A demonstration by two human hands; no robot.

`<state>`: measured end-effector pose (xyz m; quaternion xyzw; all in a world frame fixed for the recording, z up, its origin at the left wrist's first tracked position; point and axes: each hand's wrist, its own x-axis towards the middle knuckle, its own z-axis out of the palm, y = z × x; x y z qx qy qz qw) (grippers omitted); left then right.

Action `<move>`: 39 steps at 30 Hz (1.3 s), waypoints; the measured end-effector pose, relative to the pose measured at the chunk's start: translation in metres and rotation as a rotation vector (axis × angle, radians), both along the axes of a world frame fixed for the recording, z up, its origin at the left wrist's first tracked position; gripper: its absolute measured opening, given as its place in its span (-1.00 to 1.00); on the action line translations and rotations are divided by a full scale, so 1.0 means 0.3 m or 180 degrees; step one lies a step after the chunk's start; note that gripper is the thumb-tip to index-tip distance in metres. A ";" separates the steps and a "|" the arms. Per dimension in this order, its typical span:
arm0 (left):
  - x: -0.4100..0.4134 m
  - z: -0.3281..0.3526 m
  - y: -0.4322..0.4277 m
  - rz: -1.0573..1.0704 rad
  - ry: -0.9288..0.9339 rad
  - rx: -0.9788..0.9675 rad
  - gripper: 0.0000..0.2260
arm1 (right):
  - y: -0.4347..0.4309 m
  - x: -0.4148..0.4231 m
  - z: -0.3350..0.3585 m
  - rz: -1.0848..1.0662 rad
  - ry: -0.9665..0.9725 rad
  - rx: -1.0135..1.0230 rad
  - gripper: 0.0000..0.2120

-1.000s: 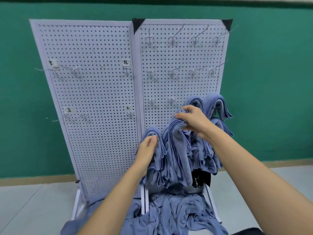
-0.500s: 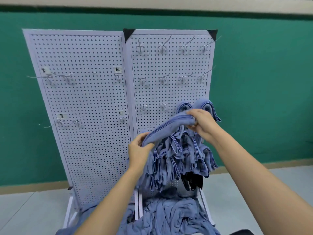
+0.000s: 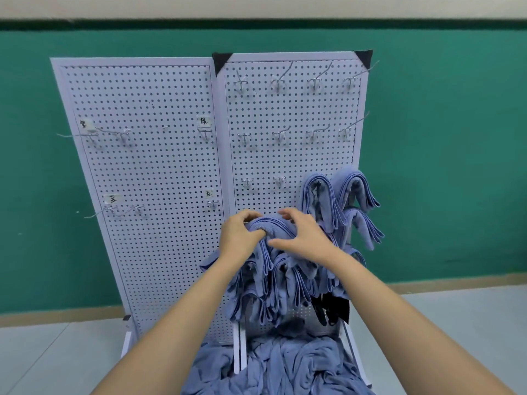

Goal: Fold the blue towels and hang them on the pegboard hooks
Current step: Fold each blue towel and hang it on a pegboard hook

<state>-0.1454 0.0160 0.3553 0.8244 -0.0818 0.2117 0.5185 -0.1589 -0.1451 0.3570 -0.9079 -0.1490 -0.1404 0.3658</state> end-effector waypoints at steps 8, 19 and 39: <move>0.066 -0.029 -0.027 -0.0188 -0.0028 -0.0056 -0.77 | -0.005 0.054 -0.018 -0.0614 -0.0222 -0.0370 -0.65; 0.184 0.099 -0.123 -0.0382 -0.0642 -0.0360 -0.76 | -0.072 0.201 0.125 -0.0682 -0.0868 0.0625 -0.68; 0.576 0.023 -0.213 -0.0219 -0.0550 -0.0895 -0.68 | -0.044 0.580 0.077 -0.0822 -0.0781 0.0877 -0.62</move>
